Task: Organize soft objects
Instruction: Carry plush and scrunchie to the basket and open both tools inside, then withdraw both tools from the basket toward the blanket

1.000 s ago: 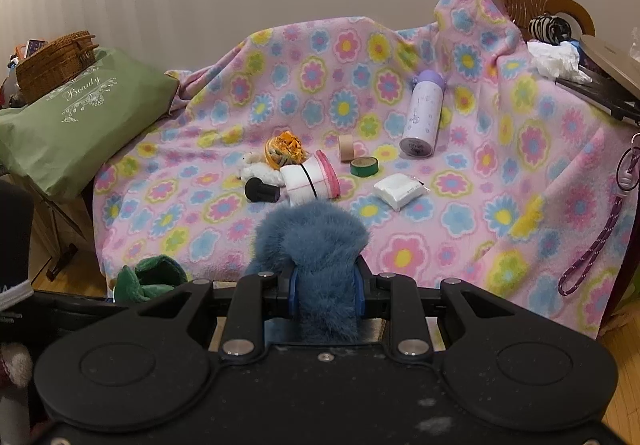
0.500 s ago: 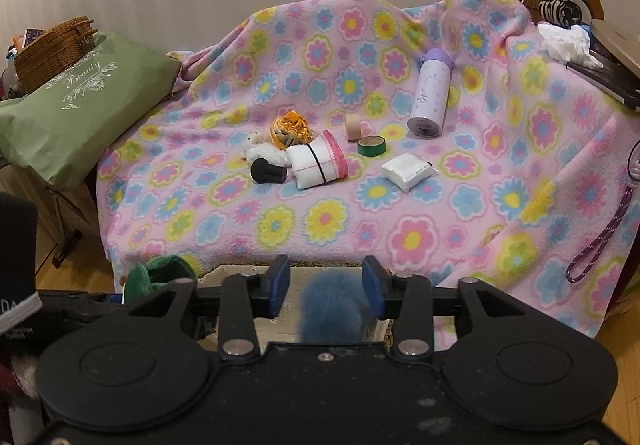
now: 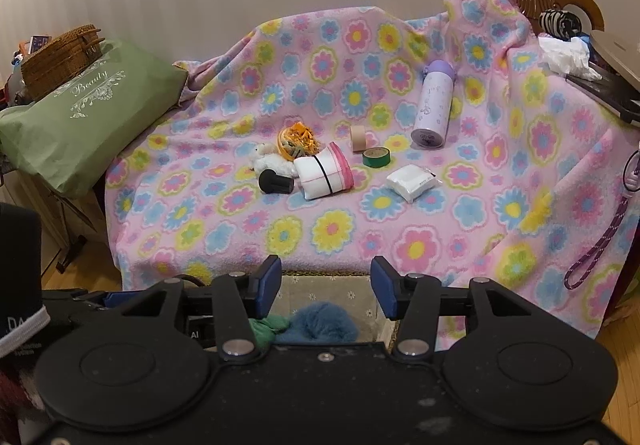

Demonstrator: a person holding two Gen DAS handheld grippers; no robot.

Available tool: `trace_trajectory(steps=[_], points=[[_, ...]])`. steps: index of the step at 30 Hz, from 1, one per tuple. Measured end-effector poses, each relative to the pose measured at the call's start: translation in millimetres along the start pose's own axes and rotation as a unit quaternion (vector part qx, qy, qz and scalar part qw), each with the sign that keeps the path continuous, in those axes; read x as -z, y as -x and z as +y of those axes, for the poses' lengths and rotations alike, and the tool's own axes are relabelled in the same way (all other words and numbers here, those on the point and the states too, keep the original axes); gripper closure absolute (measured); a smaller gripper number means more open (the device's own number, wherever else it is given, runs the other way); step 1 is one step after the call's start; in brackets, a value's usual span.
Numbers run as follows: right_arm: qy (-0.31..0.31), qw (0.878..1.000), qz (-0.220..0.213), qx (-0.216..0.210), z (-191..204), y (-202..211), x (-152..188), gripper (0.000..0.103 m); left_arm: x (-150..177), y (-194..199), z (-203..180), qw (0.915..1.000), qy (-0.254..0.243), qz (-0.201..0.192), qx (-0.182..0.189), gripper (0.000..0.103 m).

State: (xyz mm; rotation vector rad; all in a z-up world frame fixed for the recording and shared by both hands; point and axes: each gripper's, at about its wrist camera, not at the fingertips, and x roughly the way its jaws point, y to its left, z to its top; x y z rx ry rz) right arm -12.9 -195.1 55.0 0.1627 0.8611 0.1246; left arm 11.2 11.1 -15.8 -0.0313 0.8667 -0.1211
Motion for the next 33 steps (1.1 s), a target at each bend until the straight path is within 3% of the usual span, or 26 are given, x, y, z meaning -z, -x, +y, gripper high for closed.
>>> trace_trajectory(steps=[20, 25, 33], points=[[-0.031, 0.999, 0.006, 0.007, -11.6, -4.0, 5.5, 0.046, 5.9, 5.0, 2.3, 0.9999, -0.001, -0.011, -0.004, 0.026], [-0.057, 0.998, 0.025, 0.001, -22.9, -13.4, 8.5, 0.045, 7.4, 2.3, -0.4, 1.0, -0.004, -0.001, -0.006, 0.026], [-0.06, 0.998, 0.029, 0.022, -27.9, -21.2, 12.1, 0.045, 8.1, 3.6, 2.7, 1.0, -0.003, -0.002, -0.003, 0.025]])
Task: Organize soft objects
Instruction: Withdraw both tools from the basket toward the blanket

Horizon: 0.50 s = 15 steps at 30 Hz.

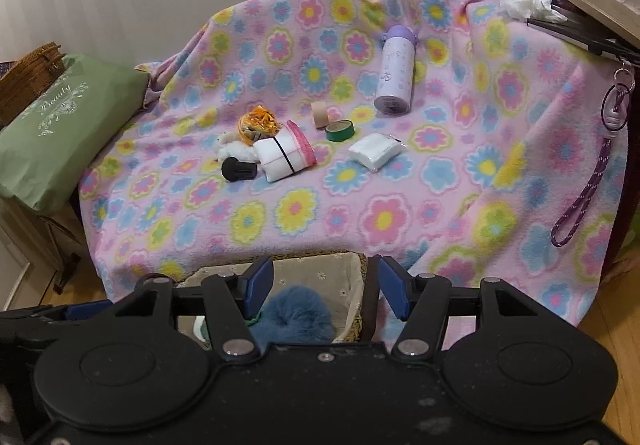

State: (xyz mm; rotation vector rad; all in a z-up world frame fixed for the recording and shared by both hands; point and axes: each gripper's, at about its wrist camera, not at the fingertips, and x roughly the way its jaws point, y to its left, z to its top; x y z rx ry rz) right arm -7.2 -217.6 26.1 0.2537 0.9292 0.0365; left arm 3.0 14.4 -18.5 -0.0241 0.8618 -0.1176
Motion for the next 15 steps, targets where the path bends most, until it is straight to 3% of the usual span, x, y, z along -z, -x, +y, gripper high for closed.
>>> trace_trajectory(steps=[4, 15], points=[[0.011, 1.0, 0.003, 0.004, 2.3, -7.4, 1.6, 0.039, -1.5, -3.3, 2.3, 1.0, 0.004, 0.001, -0.001, 0.02], [0.027, 1.0, 0.012, 0.012, 0.3, -38.8, -16.9, 0.033, -27.3, -22.9, 7.5, 0.9997, -0.009, 0.006, -0.022, 0.02]])
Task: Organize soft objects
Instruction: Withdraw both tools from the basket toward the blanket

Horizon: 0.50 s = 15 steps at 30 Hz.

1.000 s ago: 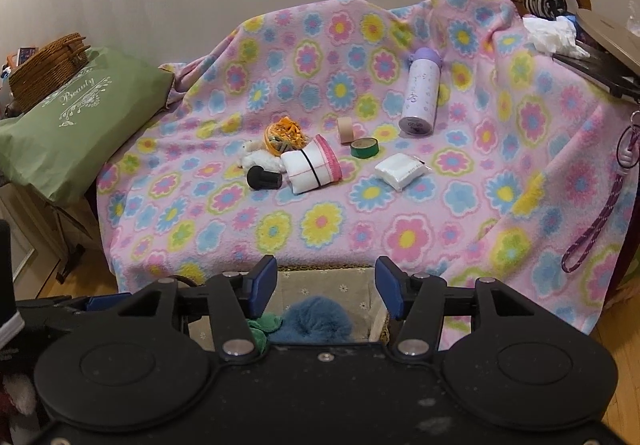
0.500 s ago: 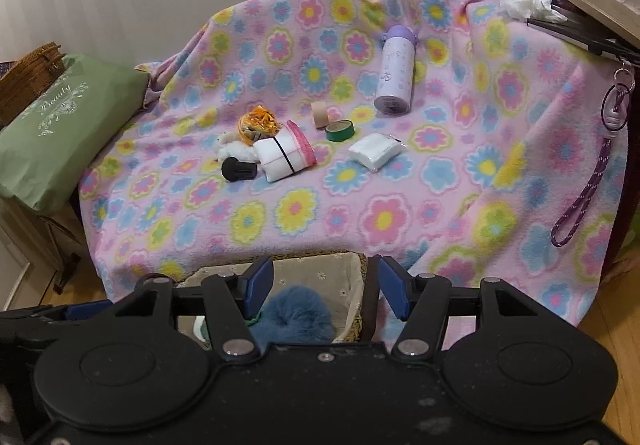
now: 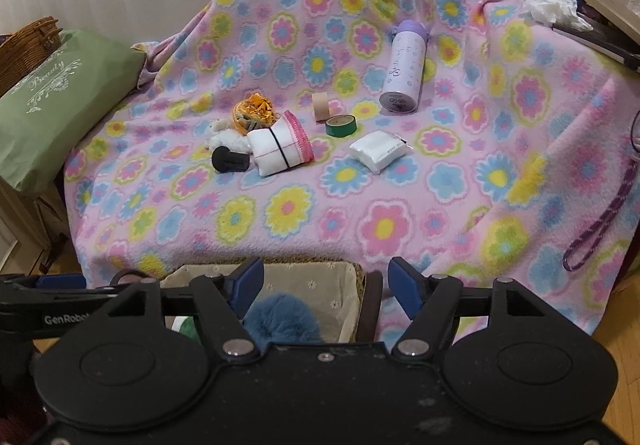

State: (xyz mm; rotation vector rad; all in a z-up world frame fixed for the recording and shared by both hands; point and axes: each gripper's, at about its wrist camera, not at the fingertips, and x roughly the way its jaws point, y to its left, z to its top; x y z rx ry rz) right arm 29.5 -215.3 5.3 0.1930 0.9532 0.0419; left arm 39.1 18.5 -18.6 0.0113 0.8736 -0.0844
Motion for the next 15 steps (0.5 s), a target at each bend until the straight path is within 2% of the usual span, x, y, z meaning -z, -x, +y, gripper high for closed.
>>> trace_trajectory(steps=[8, 10, 15], points=[[0.007, 1.0, 0.005, 0.016, -9.8, -30.7, -28.6, 0.031, -29.2, -21.9, 1.2, 0.9999, -0.01, 0.005, -0.001, 0.02], [0.011, 1.0, 0.003, 0.021, -11.5, -39.6, -35.3, 0.024, -37.8, -29.3, -0.8, 0.9998, -0.018, 0.005, -0.001, 0.02], [0.026, 0.999, 0.004, 0.035, -15.2, -66.6, -53.5, 0.023, -59.5, -51.8, -2.7, 0.9994, -0.035, 0.003, 0.001, 0.019]])
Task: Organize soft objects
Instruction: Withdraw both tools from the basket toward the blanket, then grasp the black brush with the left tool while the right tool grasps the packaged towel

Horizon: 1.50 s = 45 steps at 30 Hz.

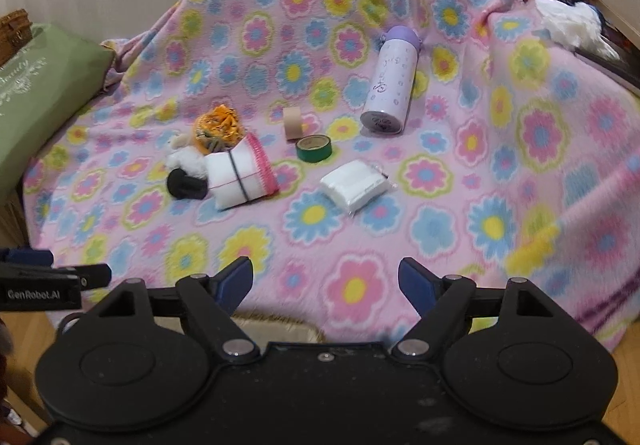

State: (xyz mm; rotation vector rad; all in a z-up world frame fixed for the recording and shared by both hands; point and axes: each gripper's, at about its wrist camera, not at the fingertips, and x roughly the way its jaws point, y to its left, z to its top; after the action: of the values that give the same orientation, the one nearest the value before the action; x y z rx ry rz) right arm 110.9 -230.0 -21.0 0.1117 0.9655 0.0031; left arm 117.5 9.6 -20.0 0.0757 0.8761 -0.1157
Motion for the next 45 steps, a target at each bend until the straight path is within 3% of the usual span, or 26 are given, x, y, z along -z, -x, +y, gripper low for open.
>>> trace_trajectory(steps=[7, 13, 26, 36, 45], points=[[0.012, 1.0, 0.002, 0.018, -8.4, -43.9, -25.4, 0.021, -28.7, -39.5, 0.4, 0.9995, -0.031, -0.005, 0.008, 0.016], [0.033, 0.999, 0.01, 0.03, -12.8, -83.0, -40.5, 0.016, -44.3, -79.4, 4.6, 0.9995, -0.025, 0.007, 0.018, 0.016], [0.137, 0.99, -0.002, 0.04, 1.4, -132.5, -45.6, 0.011, -70.7, -124.1, -9.1, 0.9986, -0.046, -0.001, 0.025, 0.016], [0.111, 0.993, 0.012, 0.039, -14.4, -177.4, -47.4, 0.011, -72.4, -152.4, -6.3, 0.9992, -0.034, 0.007, 0.018, 0.016], [0.093, 0.995, -0.012, 0.03, -18.4, -181.9, -40.8, 0.011, -74.5, -161.1, -4.3, 0.9997, -0.02, -0.007, 0.016, 0.014]])
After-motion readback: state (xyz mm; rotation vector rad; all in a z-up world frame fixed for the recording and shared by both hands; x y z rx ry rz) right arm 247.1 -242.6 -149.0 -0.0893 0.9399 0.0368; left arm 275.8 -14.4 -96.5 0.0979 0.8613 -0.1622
